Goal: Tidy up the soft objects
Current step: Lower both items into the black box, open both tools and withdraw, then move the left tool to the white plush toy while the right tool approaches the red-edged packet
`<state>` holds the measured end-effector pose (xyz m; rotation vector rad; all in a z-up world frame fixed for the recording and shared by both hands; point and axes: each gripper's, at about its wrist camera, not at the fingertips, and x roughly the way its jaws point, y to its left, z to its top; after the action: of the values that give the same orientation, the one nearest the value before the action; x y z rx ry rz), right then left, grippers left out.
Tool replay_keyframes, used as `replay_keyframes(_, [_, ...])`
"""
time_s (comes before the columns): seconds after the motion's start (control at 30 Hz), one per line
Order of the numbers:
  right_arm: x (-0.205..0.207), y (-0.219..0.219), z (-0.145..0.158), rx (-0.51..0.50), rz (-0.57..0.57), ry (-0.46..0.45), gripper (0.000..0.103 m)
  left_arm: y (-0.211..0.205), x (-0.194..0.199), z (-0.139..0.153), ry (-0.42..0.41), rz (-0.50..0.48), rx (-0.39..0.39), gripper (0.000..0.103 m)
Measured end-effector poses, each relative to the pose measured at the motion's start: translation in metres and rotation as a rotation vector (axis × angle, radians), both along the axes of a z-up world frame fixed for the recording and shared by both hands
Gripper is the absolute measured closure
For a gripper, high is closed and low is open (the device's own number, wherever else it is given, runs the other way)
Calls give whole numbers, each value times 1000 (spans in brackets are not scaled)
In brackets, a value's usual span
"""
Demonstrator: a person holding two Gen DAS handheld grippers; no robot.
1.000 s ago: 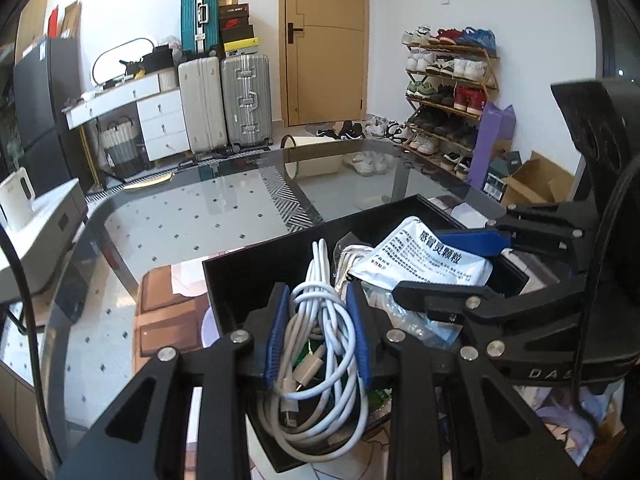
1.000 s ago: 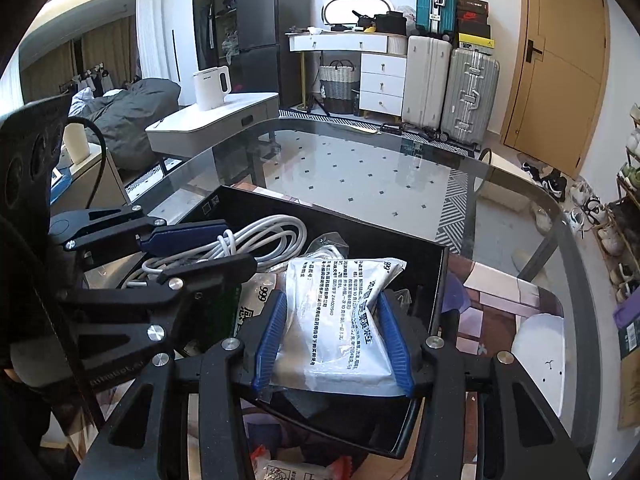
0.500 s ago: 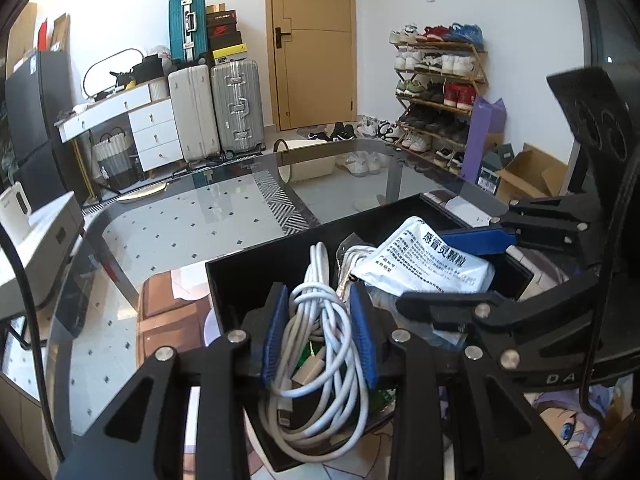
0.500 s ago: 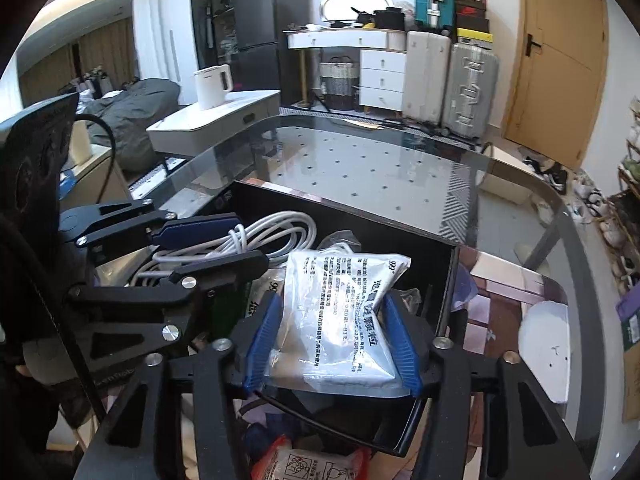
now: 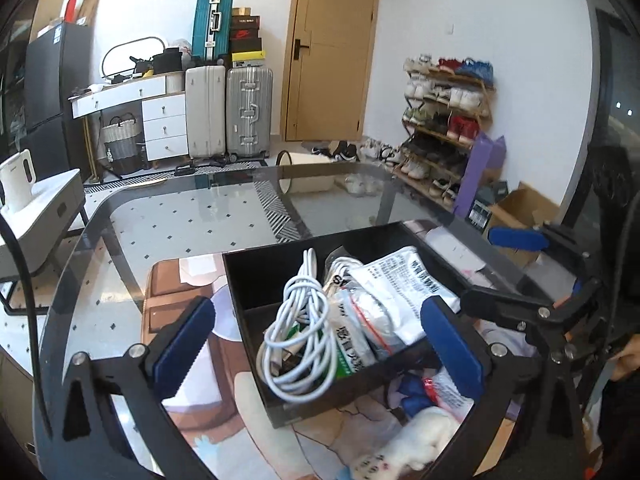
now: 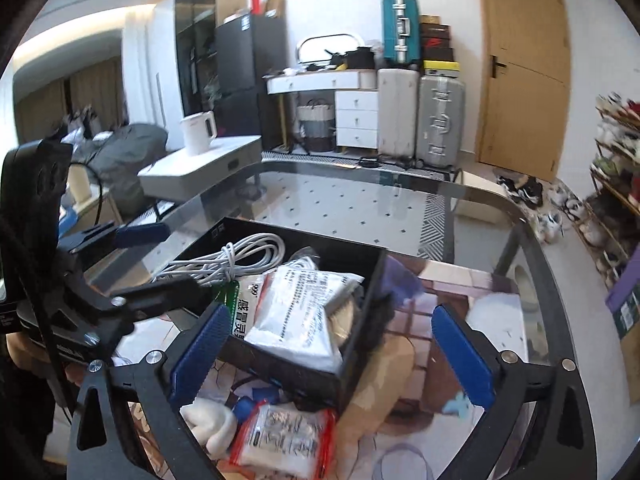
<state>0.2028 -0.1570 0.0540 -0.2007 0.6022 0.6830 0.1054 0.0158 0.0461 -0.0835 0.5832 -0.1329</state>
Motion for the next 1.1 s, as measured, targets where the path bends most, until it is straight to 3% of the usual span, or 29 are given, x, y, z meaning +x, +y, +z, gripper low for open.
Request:
replay_keyframes(0.33, [-26, -26, 1, 31, -35, 11, 1, -1, -31, 2, 1, 53, 37, 0])
replay_keyframes(0.77, [-35, -35, -21, -17, -32, 74, 1, -11, -51, -10, 36, 63, 47, 0])
replay_keyframes(1.1, [-39, -25, -34, -81, 4, 112, 1, -11, -59, -31, 87, 72, 11, 0])
